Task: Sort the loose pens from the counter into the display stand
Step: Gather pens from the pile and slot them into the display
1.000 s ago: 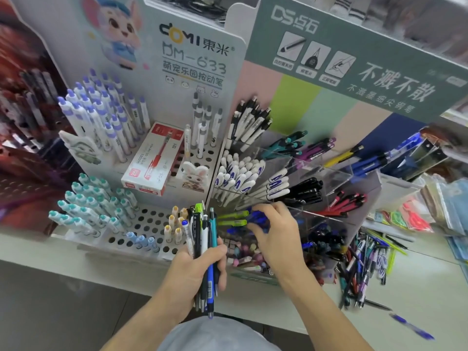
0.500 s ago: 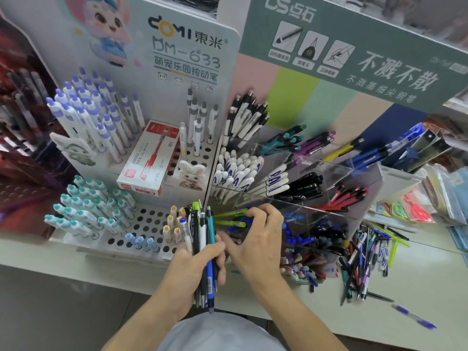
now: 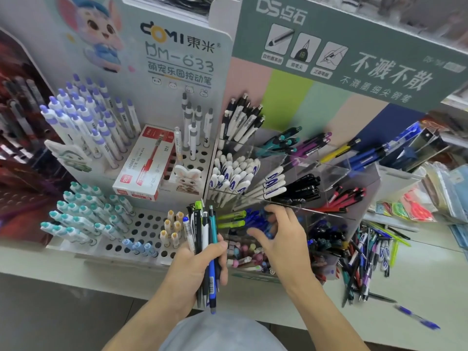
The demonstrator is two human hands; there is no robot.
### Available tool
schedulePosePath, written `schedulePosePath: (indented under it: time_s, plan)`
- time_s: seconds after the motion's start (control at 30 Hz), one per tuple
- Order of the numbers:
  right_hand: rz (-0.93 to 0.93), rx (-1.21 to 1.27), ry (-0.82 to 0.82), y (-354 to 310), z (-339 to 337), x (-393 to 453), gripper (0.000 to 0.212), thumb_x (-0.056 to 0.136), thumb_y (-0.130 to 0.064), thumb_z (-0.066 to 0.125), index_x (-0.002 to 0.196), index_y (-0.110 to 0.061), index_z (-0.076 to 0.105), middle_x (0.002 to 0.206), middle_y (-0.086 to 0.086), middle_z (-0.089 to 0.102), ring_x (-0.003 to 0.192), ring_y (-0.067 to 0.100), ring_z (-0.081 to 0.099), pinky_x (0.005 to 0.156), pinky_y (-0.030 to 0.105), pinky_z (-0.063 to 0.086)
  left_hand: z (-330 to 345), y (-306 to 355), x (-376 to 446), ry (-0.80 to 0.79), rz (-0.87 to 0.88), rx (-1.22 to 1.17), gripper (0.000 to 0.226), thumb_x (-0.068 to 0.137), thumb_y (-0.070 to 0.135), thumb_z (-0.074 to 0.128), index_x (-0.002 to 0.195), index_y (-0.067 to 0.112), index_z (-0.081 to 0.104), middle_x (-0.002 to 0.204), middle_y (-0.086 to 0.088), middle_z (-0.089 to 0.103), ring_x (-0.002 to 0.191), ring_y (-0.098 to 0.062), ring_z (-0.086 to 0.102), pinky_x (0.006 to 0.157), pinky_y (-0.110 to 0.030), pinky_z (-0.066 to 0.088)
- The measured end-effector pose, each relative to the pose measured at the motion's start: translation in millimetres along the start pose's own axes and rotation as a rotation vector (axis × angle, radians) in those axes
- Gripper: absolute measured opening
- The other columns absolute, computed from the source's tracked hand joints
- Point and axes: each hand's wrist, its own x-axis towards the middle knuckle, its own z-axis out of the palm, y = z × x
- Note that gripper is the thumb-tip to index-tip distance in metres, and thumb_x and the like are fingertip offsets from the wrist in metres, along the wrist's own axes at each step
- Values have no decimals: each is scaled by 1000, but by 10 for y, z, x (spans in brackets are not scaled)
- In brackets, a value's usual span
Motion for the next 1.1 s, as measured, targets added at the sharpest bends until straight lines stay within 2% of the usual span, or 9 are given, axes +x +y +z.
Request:
schedulePosePath:
  time_s: [0.13, 0.33, 0.47, 0.6, 0.7, 0.83, 0.9, 1.0, 1.1]
  plan:
    - [-12, 64, -48, -7, -109, 95, 44, 67, -21, 95, 101, -18, 68, 92, -20, 55, 85, 1, 58, 71, 11, 47, 42, 5, 18, -29, -13, 42, 12, 95, 10, 61, 102, 0, 57, 67, -14, 56, 50, -27, 51, 50, -30, 47]
    - [-128, -16, 71, 44, -241, -11, 29, 78, -15, 88, 103, -15, 73, 102, -8, 63, 87, 8, 63, 77, 32, 57, 128, 12, -6, -138, -62, 90, 35, 85, 24, 65, 97, -8, 59, 73, -22, 63, 60, -29, 61, 56, -32, 52]
    - [-161, 177, 166, -123, -437, -236, 14, 87, -4, 77, 92, -16, 72, 89, -8, 65, 77, 10, 64, 67, 25, 53, 168, 9, -21, -226, -183, 32, 26, 86, 19, 74, 89, -5, 65, 83, -31, 65, 73, -35, 65, 65, -37, 56]
    - [172, 579, -181, -215, -575, -360, 26, 93, -21, 72, 117, -27, 66, 95, -10, 70, 81, 16, 69, 74, 37, 58, 258, 5, -50, -351, -280, -22, 17, 80, 13, 74, 90, 0, 70, 85, -27, 61, 70, -34, 63, 63, -41, 56]
    - [236, 594, -394, -114, -589, -363, 50, 85, -45, 73, 132, -41, 57, 101, -19, 65, 85, 16, 68, 80, 38, 58, 323, -21, -67, -420, -342, -23, 27, 80, 7, 72, 103, -6, 63, 87, -26, 62, 68, -36, 64, 62, -42, 57]
    - [229, 663, -391, 10, -608, -371, 41, 90, -16, 77, 125, -31, 65, 91, -7, 69, 83, 19, 68, 79, 33, 58, 411, -71, -94, -456, -341, 1, 33, 85, 11, 69, 117, 3, 67, 98, -31, 64, 76, -41, 67, 70, -47, 58]
    - [260, 751, -338, 55, -666, -365, 37, 90, -6, 75, 122, -24, 67, 87, 3, 70, 79, 25, 69, 73, 31, 57, 442, -118, -97, -427, -345, -33, 37, 84, 9, 70, 120, 2, 65, 102, -35, 64, 82, -43, 67, 73, -48, 58]
    - [283, 798, -313, 84, -811, -305, 21, 92, -2, 70, 110, -13, 65, 77, 7, 68, 60, 12, 62, 54, 21, 47, 483, -181, -105, -387, -330, -94, 42, 80, -1, 70, 119, -4, 55, 106, -40, 63, 90, -48, 67, 80, -52, 56]
    - [300, 869, -343, 113, -970, -247, 15, 93, -2, 67, 105, -4, 59, 80, 29, 62, 44, 16, 52, 40, 24, 39, 580, -200, -120, -338, -291, -89, 34, 77, -3, 70, 109, -4, 58, 100, -33, 65, 87, -47, 68, 76, -52, 57]
